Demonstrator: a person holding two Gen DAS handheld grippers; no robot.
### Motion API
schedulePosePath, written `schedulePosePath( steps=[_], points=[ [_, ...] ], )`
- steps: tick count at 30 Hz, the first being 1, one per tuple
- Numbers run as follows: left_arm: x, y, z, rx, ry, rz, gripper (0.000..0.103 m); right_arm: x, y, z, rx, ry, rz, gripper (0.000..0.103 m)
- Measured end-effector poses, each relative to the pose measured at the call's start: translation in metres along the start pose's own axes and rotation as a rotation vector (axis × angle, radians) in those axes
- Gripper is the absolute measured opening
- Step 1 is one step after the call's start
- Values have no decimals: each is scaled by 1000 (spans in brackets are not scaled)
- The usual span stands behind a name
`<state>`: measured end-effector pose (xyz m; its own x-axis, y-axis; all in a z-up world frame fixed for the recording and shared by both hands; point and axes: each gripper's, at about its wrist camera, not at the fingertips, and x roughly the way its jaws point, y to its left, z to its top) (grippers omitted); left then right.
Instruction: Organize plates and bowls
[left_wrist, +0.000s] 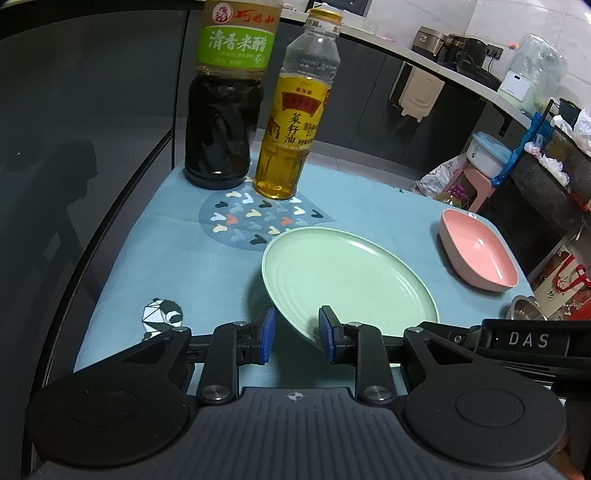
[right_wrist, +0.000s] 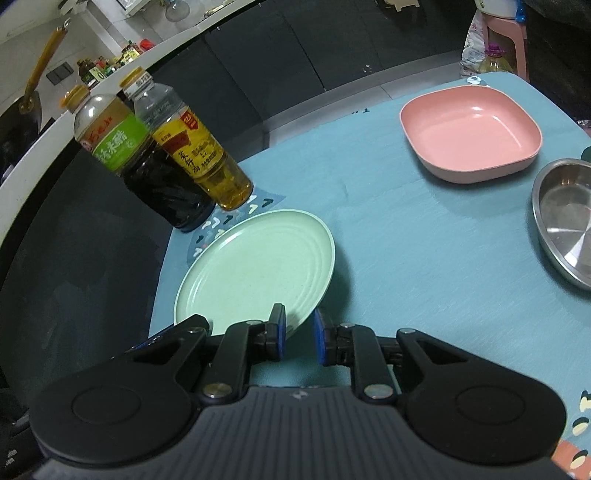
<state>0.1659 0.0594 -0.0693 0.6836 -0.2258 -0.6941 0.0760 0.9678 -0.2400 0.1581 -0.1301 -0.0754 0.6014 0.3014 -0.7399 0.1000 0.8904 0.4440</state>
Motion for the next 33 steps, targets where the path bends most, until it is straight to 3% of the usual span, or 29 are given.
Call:
schedulePosePath(
  steps=[8, 23, 33],
  points=[
    [5, 5, -5, -8, 7, 2, 23, 7, 6, -7, -22, 16, -22, 20],
    [25, 8, -13, -9, 109, 20, 24, 20, 2, -12, -56, 54, -63, 20],
    [18, 12, -14, -15, 136, 45, 28, 20, -3, -13, -42, 57, -59, 20]
  ],
)
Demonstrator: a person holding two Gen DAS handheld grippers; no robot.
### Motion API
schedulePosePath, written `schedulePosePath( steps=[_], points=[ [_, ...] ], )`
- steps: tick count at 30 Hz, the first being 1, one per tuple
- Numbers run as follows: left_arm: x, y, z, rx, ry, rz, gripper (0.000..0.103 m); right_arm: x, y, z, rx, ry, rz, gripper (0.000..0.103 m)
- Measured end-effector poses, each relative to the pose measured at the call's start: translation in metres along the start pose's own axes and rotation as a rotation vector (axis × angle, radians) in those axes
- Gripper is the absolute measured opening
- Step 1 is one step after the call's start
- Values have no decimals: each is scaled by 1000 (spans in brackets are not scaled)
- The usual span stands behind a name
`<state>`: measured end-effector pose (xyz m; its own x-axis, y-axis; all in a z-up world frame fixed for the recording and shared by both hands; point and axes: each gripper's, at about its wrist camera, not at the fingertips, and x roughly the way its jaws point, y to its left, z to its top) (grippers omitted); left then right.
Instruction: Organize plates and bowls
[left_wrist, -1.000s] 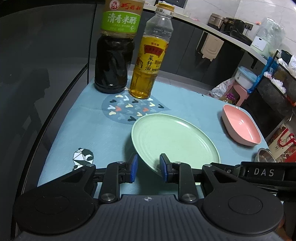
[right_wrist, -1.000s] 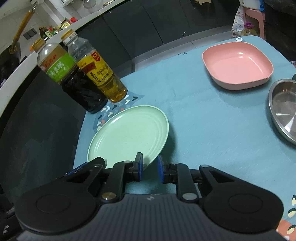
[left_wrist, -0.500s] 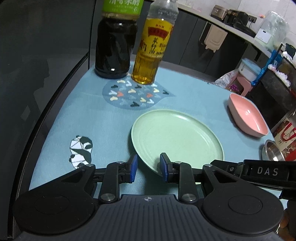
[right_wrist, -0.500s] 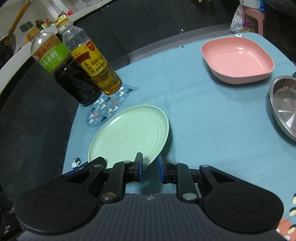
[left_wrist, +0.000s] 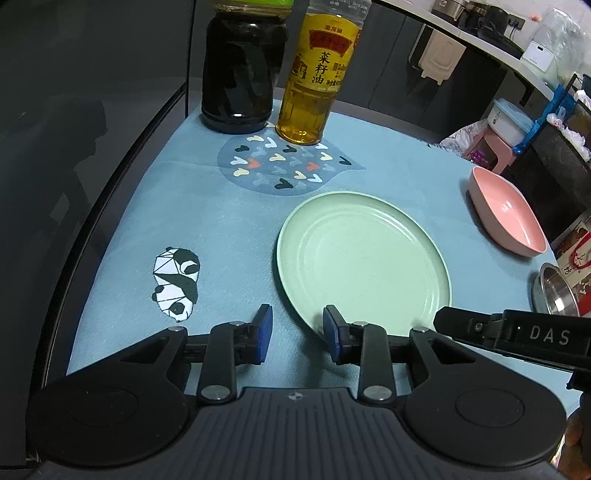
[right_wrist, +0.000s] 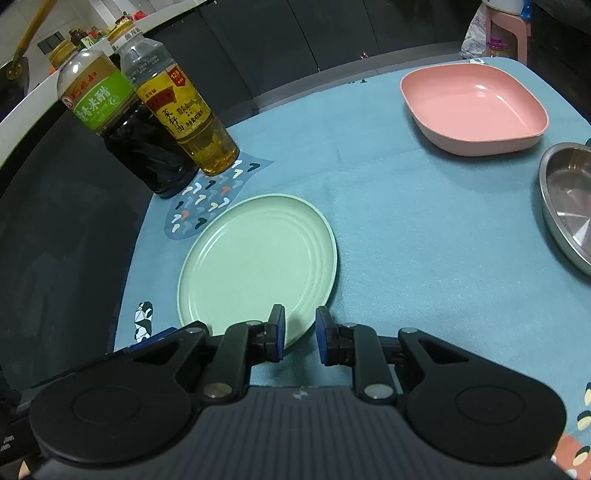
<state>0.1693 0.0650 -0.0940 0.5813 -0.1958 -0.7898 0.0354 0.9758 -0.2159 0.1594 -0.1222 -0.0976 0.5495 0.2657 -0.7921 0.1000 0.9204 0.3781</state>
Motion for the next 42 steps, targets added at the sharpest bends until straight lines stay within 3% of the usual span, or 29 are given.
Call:
schedulePosePath(
  steps=[22, 42],
  points=[
    [-47, -40, 1, 64, -86, -16, 29, -49, -19, -3, 27, -79, 26, 20],
    [-57, -93, -2, 112, -109, -27, 29, -89, -56, 0, 18, -181, -2, 20]
  ],
)
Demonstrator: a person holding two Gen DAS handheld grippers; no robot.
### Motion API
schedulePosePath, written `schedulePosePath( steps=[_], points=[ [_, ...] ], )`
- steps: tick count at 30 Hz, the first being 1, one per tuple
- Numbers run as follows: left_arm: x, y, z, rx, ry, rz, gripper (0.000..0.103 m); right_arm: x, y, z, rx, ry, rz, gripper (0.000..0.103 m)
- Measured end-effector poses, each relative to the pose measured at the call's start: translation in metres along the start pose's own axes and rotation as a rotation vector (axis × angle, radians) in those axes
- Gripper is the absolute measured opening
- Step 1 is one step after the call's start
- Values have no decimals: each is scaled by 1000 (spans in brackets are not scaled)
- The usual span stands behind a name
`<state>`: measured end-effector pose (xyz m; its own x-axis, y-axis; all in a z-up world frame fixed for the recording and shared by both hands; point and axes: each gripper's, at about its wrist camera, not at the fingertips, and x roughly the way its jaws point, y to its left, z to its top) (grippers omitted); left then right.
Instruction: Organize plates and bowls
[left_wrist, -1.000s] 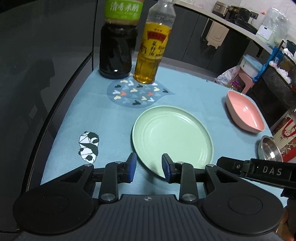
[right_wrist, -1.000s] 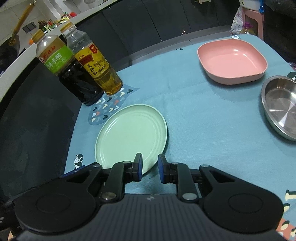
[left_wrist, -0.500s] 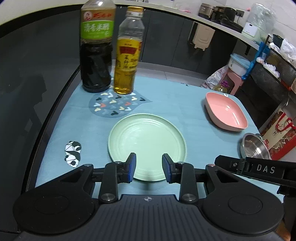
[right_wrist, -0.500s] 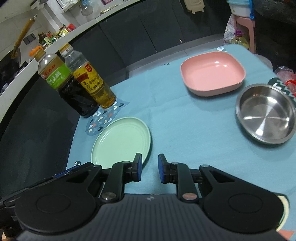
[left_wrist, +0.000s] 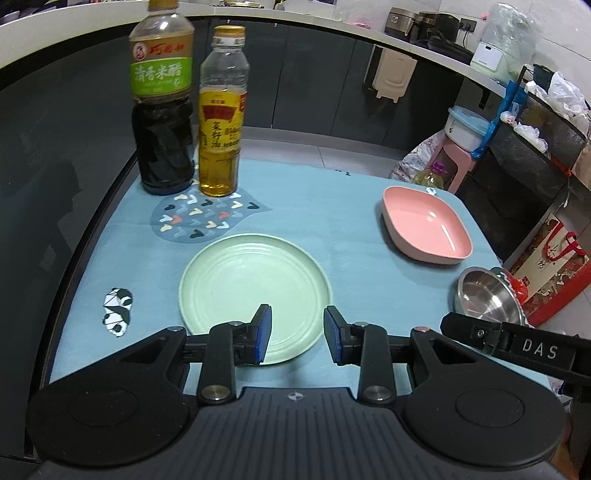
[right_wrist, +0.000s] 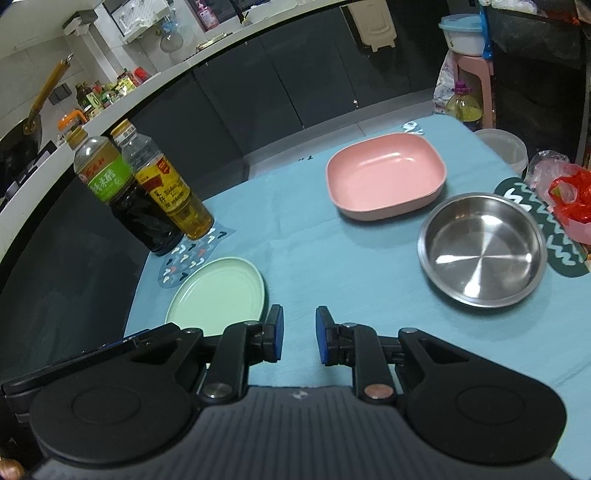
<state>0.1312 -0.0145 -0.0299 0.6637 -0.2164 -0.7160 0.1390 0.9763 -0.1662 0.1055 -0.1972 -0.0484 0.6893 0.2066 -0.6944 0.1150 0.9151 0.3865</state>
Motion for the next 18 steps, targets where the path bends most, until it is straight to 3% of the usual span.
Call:
schedulePosePath(
  steps=[18],
  points=[
    [18, -53, 6, 34, 20, -46, 29, -11, -47, 12, 45, -34, -16, 20]
  ],
)
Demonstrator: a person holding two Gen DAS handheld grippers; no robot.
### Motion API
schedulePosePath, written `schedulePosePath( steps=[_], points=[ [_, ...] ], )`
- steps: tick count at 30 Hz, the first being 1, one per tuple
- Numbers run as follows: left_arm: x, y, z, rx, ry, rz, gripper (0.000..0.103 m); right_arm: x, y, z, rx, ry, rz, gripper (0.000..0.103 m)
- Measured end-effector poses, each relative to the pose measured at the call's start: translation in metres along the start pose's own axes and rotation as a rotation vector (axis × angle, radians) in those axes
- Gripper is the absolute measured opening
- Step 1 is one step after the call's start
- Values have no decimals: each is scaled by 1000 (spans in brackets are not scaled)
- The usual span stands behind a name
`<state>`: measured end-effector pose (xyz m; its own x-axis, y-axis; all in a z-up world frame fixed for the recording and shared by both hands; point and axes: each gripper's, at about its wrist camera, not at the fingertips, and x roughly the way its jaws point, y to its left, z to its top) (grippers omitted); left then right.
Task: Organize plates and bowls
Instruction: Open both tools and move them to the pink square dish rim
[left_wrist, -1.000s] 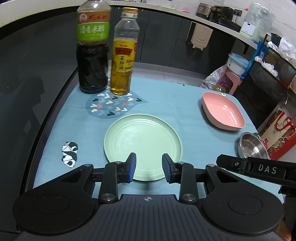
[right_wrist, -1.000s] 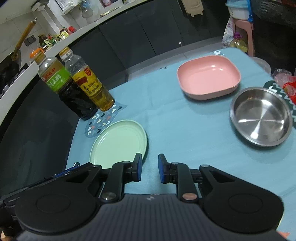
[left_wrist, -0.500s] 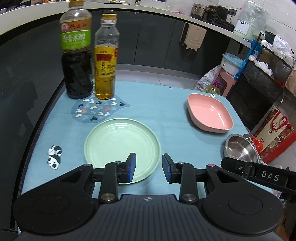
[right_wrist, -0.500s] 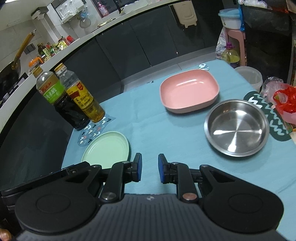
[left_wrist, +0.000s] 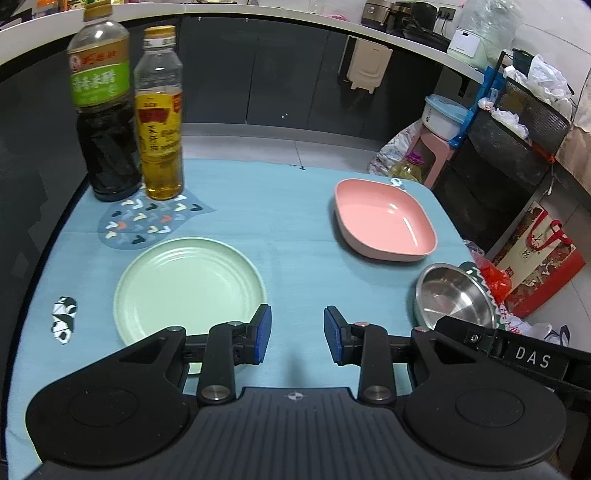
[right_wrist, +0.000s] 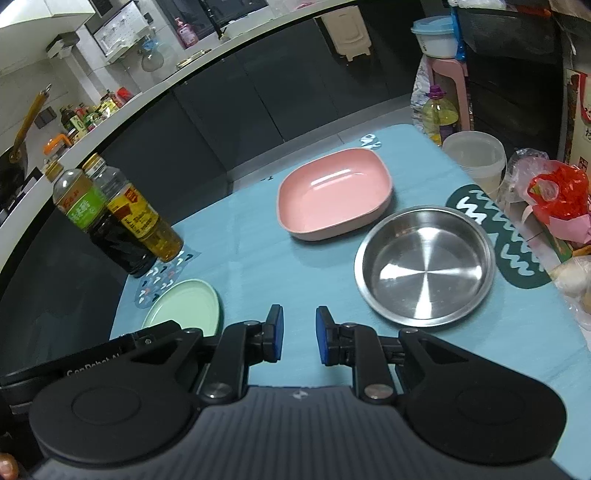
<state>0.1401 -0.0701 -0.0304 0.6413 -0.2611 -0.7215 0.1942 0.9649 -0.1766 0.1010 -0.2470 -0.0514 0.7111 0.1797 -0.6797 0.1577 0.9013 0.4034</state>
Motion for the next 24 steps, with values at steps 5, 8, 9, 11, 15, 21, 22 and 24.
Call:
schedulePosePath(
  steps=[5, 8, 9, 11, 15, 21, 22, 24],
  points=[
    [5, -12, 4, -1, -4, -20, 30, -1, -12, 5, 18, -13, -4, 21],
    [10, -19, 7, -2, -7, -32, 30, -1, -19, 9, 35, -21, -11, 22],
    [11, -21, 8, -4, -7, -37, 30, -2, -21, 10, 40, -23, -14, 23],
    [16, -24, 12, -15, -1, -51, 33, -2, -26, 13, 48, -30, -19, 26],
    [31, -31, 20, -54, 30, -68, 35, -3, -37, 22, 76, -44, -31, 32],
    [57, -43, 35, -90, 46, -83, 35, 6, -55, 43, 145, -83, -63, 33],
    [63, -45, 38, -90, 46, -77, 35, 10, -56, 47, 152, -84, -68, 33],
    [74, -47, 43, -88, 45, -55, 35, 17, -57, 53, 157, -83, -78, 33]
  ],
)
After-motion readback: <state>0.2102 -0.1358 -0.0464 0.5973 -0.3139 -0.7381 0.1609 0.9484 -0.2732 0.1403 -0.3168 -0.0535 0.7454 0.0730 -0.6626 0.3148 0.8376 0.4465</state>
